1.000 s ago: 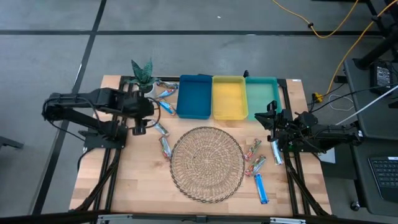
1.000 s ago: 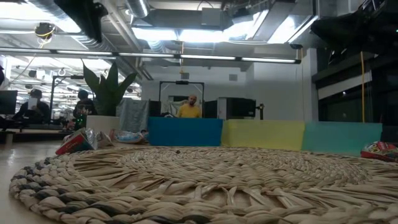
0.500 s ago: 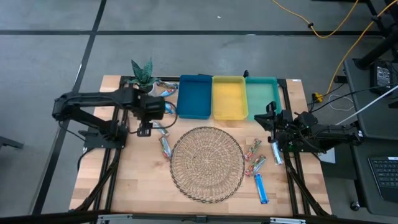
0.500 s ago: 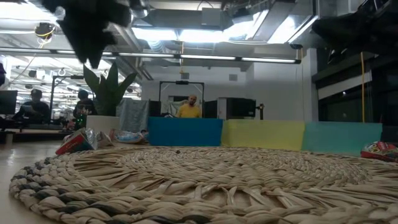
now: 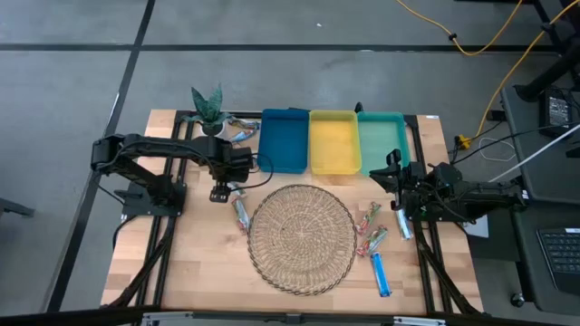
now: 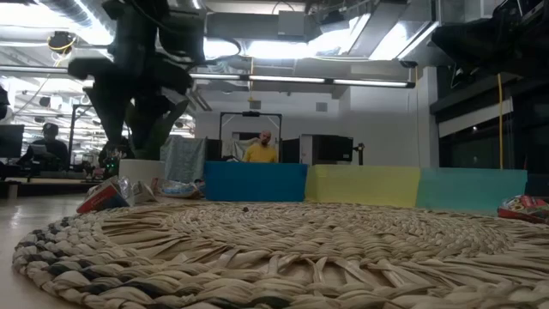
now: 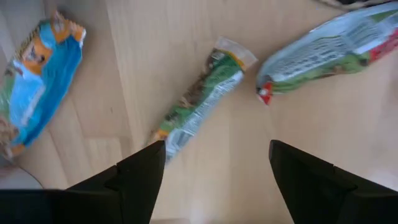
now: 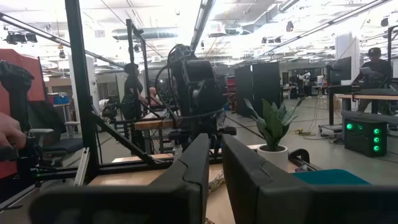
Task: Pick and place Granola Bars by type
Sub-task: Put the yellow granola bar into the blue bin
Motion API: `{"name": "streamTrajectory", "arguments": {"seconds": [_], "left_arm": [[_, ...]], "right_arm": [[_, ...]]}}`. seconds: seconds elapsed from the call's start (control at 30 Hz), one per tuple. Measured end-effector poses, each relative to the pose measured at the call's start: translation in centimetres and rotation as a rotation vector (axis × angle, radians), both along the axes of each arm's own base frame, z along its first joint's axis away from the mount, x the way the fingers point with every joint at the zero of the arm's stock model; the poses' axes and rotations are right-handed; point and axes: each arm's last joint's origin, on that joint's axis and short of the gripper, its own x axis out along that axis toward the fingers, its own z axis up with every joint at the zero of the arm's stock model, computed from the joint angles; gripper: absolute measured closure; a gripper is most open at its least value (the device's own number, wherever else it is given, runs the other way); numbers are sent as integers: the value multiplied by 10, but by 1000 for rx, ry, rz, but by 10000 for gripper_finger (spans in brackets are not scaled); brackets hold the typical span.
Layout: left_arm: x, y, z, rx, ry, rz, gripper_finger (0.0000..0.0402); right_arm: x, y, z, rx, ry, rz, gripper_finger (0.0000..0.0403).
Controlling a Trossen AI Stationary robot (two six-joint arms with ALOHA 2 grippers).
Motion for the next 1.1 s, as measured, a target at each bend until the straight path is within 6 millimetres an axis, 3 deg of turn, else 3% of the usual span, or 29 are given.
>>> {"name": "streamTrajectory", "arguments": {"seconds": [0.37,0.77,0.93,1.1], "left_arm": [[14,4,-44,28,56,-136,119],[23,9,-76,-6,154,-152,123],[24,10,-81,4,183,-150,145],[24,10,-81,14,184,-119,193]], "right_arm": [[0,0,0,0,4,0,354],[0,0,-1,26,4,7,354],[0,0,-1,26,4,8,354],[0,0,-1,26,4,7,354]]}}
